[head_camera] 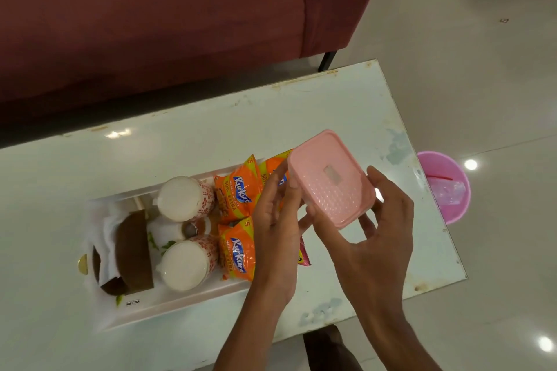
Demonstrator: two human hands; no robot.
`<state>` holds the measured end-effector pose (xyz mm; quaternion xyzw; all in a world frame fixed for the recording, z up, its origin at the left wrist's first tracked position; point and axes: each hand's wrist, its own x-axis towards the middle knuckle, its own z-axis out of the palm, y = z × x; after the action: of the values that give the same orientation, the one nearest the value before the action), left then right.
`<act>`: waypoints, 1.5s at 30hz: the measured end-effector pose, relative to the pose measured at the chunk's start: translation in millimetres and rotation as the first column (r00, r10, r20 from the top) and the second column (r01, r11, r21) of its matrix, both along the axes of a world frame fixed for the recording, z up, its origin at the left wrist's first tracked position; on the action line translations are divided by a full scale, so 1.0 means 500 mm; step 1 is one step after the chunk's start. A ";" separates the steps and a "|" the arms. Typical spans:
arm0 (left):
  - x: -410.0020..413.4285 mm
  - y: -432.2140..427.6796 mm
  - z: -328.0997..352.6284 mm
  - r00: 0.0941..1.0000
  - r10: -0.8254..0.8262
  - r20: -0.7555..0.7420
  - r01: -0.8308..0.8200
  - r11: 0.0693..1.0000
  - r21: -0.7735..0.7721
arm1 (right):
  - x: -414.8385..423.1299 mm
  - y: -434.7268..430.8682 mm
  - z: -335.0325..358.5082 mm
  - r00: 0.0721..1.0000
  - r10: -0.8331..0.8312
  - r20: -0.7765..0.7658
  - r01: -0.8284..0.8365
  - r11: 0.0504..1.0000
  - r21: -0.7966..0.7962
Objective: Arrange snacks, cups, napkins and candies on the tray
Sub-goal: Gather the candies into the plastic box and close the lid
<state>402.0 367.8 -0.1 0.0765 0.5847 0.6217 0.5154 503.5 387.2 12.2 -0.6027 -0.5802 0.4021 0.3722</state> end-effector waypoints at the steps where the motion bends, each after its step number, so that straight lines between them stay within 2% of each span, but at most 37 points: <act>1: -0.002 0.000 0.001 1.000 0.009 0.021 -0.009 1.000 0.001 | -0.001 -0.001 -0.001 1.000 0.000 0.008 0.000 1.000 -0.001; 4: -0.011 -0.002 0.004 0.998 0.023 0.050 -0.023 1.000 0.003 | -0.006 -0.003 -0.003 0.999 0.017 0.043 -0.018 0.999 0.031; 6: -0.015 0.000 0.006 0.999 0.032 0.015 -0.032 0.999 0.002 | -0.010 -0.007 -0.006 0.997 0.035 0.063 -0.038 0.998 0.046; 11: -0.029 0.000 0.013 0.997 0.030 -0.072 -0.030 1.000 -0.004 | -0.016 -0.009 -0.003 0.997 0.072 -0.004 -0.072 0.997 -0.006; 14: -0.043 0.004 0.023 1.000 0.005 -0.014 -0.005 1.000 0.030 | 0.003 0.021 0.010 0.983 0.048 -0.176 -0.087 0.970 -0.226; 16: -0.046 0.006 0.031 0.999 -0.051 -0.002 0.051 0.998 0.044 | 0.020 0.047 0.014 0.946 0.046 -0.321 -0.181 0.897 -0.404; 19: -0.047 0.014 0.040 0.995 -0.097 -0.009 0.097 0.995 0.032 | 0.038 0.069 0.022 0.903 0.033 -0.429 -0.265 0.829 -0.493; 21: -0.057 0.016 0.044 0.998 -0.024 0.059 0.022 0.999 0.034 | 0.046 0.074 0.024 0.896 -0.012 -0.444 -0.240 0.829 -0.506; 23: -0.071 0.016 0.050 0.973 0.071 0.219 -0.093 0.992 0.088 | 0.056 0.076 0.025 0.886 -0.066 -0.459 -0.206 0.831 -0.516; 26: -0.081 0.010 0.065 0.942 0.089 0.324 -0.145 0.978 0.153 | 0.069 0.077 0.027 0.869 -0.112 -0.483 -0.186 0.830 -0.526; 31: -0.085 0.011 0.073 0.986 0.010 0.165 -0.028 0.994 0.106 | 0.089 0.091 0.036 0.894 0.017 -0.448 -0.276 0.808 -0.520; 34: -0.095 0.013 0.072 0.990 -0.128 0.052 0.124 0.990 0.060 | 0.102 0.112 0.040 0.904 0.113 -0.411 -0.346 0.759 -0.552; 39: -0.101 0.017 0.065 0.901 -0.427 -0.081 0.428 0.904 -0.008 | 0.114 0.141 0.048 0.912 0.243 -0.331 -0.398 0.720 -0.568; 43: -0.094 0.013 0.053 0.804 -0.584 -0.112 0.582 0.811 -0.055 | 0.127 0.161 0.053 0.888 0.328 -0.323 -0.459 0.669 -0.584; 45: -0.084 0.011 0.046 0.795 -0.580 -0.179 0.574 0.814 -0.086 | 0.129 0.162 0.050 0.896 0.319 -0.310 -0.444 0.690 -0.572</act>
<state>359.7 373.5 22.6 0.3051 0.5901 0.4165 0.6207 568.1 468.4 37.3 -0.5169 -0.4869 0.6956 0.1093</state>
